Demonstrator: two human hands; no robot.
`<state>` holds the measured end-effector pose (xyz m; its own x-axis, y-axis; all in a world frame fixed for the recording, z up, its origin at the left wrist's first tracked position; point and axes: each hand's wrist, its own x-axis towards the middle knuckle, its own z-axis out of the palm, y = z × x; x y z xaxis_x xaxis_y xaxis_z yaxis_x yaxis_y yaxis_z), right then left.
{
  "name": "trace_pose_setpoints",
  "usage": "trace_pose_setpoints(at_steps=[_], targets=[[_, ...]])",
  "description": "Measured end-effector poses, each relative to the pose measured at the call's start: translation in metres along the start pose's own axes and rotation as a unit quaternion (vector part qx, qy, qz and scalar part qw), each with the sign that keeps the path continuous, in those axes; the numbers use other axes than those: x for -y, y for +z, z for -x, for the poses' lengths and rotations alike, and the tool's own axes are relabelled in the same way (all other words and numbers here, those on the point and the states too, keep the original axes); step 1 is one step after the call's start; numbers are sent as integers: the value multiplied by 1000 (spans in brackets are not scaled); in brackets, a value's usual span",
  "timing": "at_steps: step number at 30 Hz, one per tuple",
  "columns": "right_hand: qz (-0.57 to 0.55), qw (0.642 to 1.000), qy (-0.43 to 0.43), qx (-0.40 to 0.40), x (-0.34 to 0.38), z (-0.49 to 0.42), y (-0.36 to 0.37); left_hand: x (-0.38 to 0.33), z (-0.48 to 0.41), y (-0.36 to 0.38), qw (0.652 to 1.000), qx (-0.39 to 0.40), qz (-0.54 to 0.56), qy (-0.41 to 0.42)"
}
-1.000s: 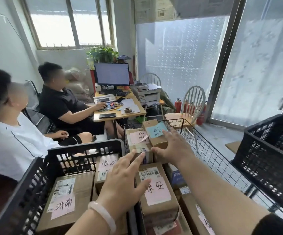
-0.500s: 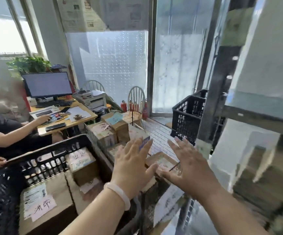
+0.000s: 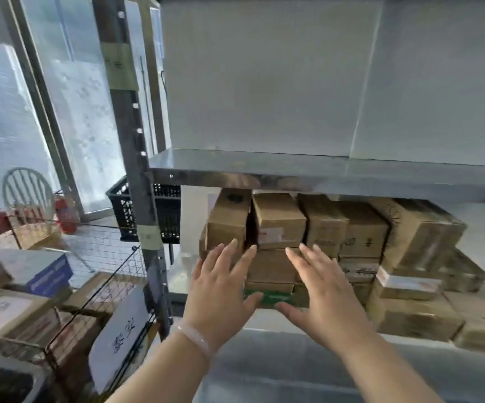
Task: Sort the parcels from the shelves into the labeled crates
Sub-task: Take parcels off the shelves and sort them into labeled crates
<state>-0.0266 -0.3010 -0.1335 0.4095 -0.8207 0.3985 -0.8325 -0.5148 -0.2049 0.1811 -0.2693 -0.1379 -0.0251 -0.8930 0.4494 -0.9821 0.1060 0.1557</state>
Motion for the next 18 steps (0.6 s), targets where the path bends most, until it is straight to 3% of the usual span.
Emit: trace_pose_setpoints(at_steps=[8, 13, 18], targets=[[56, 995, 82, -22, -121, 48, -50, -128, -39, 40, 995, 12, 53, 81], [43, 989, 141, -11, -214, 71, -74, -219, -67, 75, 989, 31, 108, 101], [22, 979, 203, -16, -320, 88, -90, -297, -77, 129, 985, 80, 92, 118]])
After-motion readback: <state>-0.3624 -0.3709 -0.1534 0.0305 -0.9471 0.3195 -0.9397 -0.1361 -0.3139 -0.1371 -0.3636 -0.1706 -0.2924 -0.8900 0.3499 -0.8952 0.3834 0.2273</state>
